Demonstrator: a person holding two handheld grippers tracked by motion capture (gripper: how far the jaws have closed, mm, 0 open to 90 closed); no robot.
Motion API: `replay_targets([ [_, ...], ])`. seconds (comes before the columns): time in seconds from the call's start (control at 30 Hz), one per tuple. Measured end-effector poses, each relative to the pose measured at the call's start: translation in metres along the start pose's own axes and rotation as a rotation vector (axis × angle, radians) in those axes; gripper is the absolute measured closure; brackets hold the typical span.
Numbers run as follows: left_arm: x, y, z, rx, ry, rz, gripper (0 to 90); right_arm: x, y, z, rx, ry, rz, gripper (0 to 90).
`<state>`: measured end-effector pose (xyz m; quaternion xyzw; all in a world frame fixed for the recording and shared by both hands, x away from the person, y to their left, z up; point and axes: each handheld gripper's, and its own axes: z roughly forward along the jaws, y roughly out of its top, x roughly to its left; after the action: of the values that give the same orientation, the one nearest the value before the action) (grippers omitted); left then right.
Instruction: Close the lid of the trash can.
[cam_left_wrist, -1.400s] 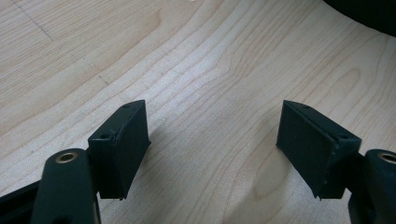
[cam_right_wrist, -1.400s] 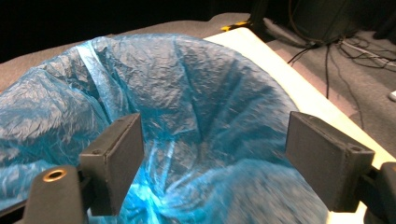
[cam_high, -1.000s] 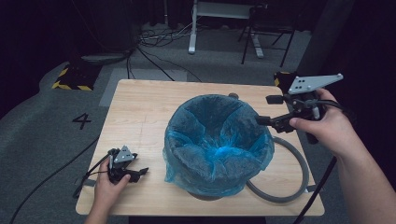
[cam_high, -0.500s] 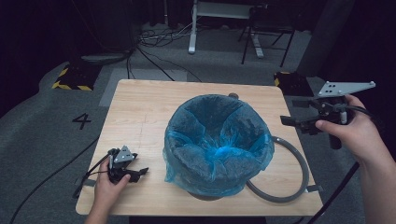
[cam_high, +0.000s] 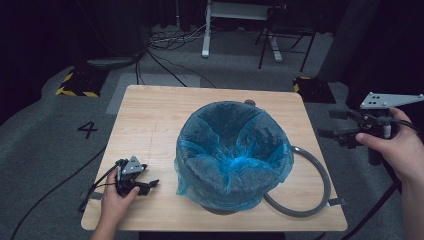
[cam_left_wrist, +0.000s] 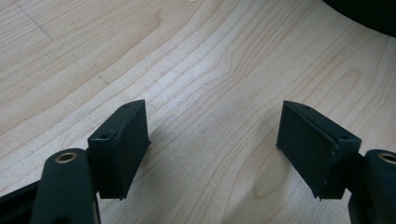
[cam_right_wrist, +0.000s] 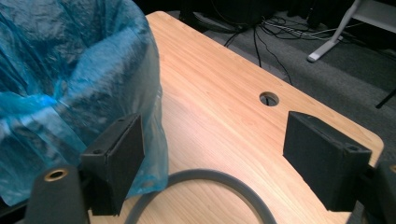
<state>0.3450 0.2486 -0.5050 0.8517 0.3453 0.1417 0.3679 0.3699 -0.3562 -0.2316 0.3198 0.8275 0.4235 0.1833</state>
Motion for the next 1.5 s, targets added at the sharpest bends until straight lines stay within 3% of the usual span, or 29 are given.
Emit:
replay_targets([
  [0.37,0.000,0.000,0.000,-0.001,0.001,-0.001,25.0,-0.026,-0.030,0.001,0.005,-0.041,0.042,20.9],
  [0.87,0.000,0.000,0.000,-0.002,0.003,0.000,25.0,-0.070,-0.084,0.020,-0.017,-0.062,0.186,23.8],
  [1.1,0.000,0.000,0.000,-0.001,0.003,-0.001,25.0,-0.084,-0.109,0.033,-0.023,-0.040,0.131,24.4],
  [1.5,0.000,0.000,0.000,-0.002,0.003,-0.004,25.0,-0.099,-0.147,0.067,0.024,-0.038,0.170,26.4],
])
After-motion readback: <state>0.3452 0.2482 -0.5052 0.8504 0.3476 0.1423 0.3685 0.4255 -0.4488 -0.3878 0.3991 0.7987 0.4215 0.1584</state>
